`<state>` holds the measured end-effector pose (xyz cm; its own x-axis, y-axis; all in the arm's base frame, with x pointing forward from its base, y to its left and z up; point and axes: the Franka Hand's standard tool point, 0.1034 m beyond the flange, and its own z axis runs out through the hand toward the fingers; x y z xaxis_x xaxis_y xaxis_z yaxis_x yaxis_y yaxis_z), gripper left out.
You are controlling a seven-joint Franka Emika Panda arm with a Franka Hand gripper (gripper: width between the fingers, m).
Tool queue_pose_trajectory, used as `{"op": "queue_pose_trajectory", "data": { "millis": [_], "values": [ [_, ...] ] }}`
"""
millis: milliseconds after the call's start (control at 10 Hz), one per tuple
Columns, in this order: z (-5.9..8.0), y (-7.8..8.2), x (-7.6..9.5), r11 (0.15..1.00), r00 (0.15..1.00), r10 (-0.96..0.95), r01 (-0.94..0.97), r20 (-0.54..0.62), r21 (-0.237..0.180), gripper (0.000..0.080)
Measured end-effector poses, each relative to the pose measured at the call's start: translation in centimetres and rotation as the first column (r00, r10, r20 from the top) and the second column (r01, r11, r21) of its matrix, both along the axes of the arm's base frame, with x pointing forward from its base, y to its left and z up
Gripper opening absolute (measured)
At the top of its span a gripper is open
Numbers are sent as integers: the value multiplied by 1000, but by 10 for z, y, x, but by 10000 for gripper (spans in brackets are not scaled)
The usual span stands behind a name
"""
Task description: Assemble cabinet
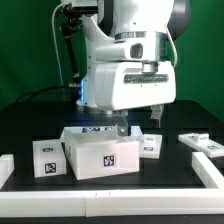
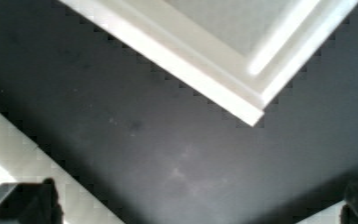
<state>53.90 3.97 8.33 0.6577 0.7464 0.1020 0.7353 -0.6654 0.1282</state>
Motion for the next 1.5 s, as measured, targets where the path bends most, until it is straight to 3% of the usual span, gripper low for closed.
{"op": "queue_pose_trajectory", "data": {
  "millis": [600,700,800,1000,1500],
  "values": [
    [0,0,0,1000,1000,6,-6,1,-1,798],
    [3,0,-5,990,990,142,-141,24,-29,798],
    [7,-7,-20,947,949,314,-312,11,-69,798],
    [8,-12,-35,893,897,438,-441,-54,-94,798],
    [8,-13,-44,866,871,479,-489,-106,-105,798]
  ]
}}
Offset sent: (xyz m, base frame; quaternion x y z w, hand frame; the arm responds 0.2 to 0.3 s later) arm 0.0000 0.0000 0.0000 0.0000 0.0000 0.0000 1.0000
